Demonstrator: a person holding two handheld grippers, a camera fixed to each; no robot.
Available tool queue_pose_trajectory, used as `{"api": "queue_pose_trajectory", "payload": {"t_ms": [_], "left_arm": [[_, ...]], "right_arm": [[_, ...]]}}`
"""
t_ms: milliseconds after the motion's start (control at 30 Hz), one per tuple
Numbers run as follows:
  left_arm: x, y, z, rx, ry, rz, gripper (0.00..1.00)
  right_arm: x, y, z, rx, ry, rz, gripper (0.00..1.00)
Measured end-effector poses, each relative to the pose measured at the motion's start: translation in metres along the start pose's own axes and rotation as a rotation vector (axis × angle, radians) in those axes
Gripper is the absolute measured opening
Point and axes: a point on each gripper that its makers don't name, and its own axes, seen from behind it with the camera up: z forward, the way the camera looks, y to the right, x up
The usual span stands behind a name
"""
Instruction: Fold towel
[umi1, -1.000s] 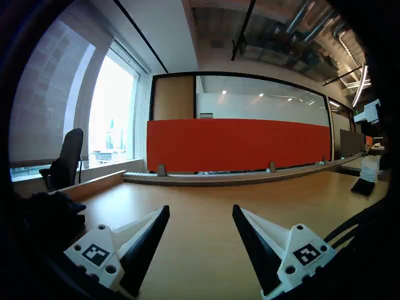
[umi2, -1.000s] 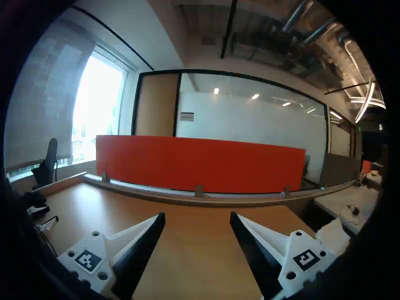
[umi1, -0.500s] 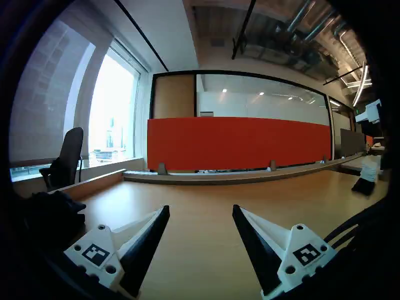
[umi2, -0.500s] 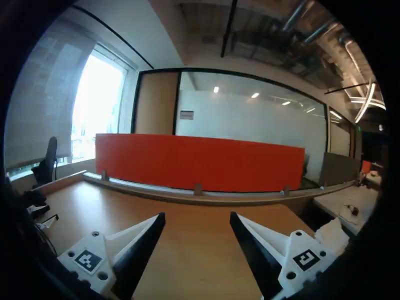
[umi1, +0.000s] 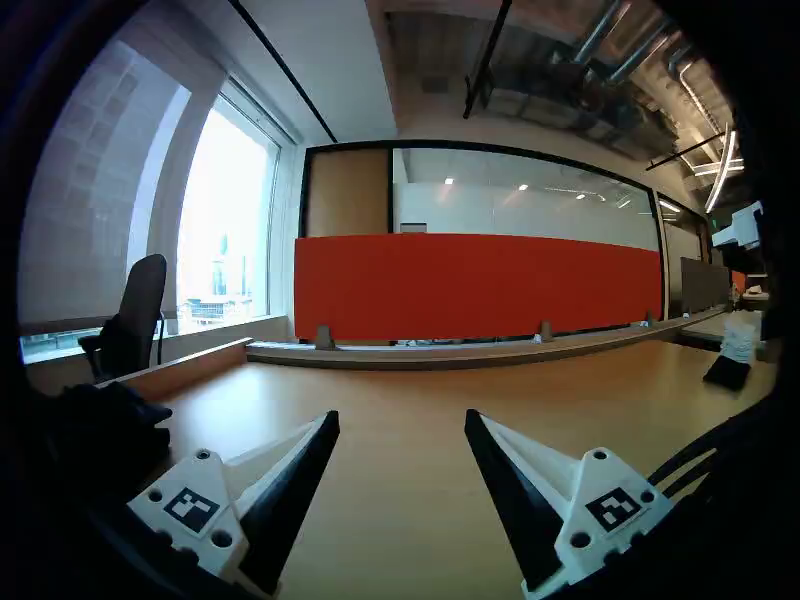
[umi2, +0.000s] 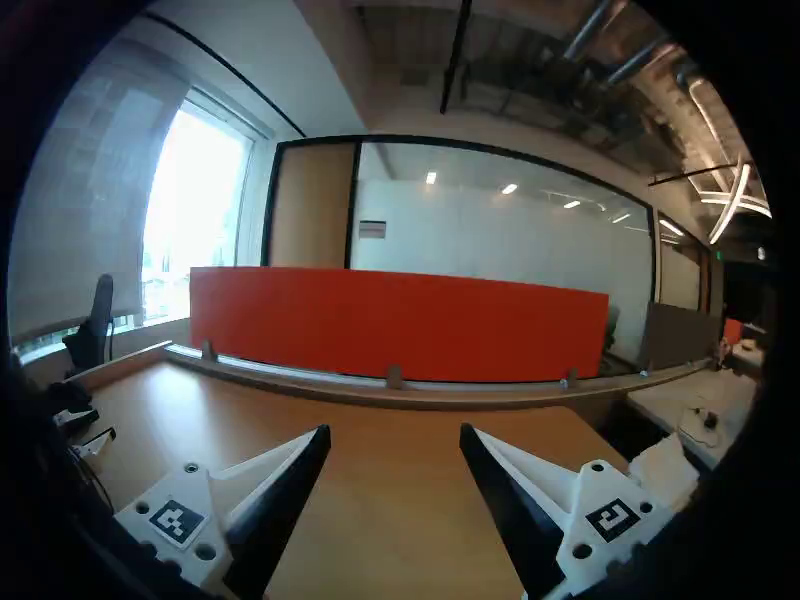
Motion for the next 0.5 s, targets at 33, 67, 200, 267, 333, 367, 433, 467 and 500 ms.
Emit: {"api": "queue_pose_trajectory", "payload": {"t_ms": [33, 67, 200, 267, 333, 367, 433, 467, 500], "left_arm": [[0.000, 0.000, 0.000, 0.000, 0.000, 0.000, 0.93], [0.000, 0.000, 0.000, 0.000, 0.000, 0.000, 0.93], [-0.001, 0.000, 0.001, 0.000, -0.001, 0.001, 0.93], [-0.001, 0.000, 0.001, 0.001, -0.002, 0.000, 0.93], [-0.002, 0.000, 0.001, 0.001, -0.001, 0.001, 0.94], [-0.002, 0.000, 0.001, 0.001, -0.001, 0.001, 0.94], [-0.002, 0.000, 0.001, 0.001, -0.001, 0.001, 0.94], [-0.002, 0.000, 0.001, 0.001, -0.001, 0.002, 0.94], [-0.002, 0.000, 0.001, 0.001, 0.000, 0.002, 0.94]], "right_arm": [[-0.001, 0.000, 0.000, 0.000, -0.001, 0.001, 1.00], [-0.001, 0.000, 0.001, 0.000, -0.002, 0.001, 1.00], [-0.003, 0.001, 0.001, 0.002, -0.004, 0.003, 1.00], [-0.003, 0.001, 0.001, 0.001, -0.003, 0.003, 1.00], [-0.002, 0.005, 0.000, -0.004, 0.002, 0.003, 1.00], [-0.002, 0.006, 0.000, -0.006, 0.006, 0.002, 1.00], [0.001, 0.011, -0.001, -0.013, 0.015, 0.002, 1.00], [0.002, 0.014, -0.001, -0.016, 0.020, 0.001, 1.00], [0.003, 0.016, -0.002, -0.021, 0.026, 0.004, 1.00]]}}
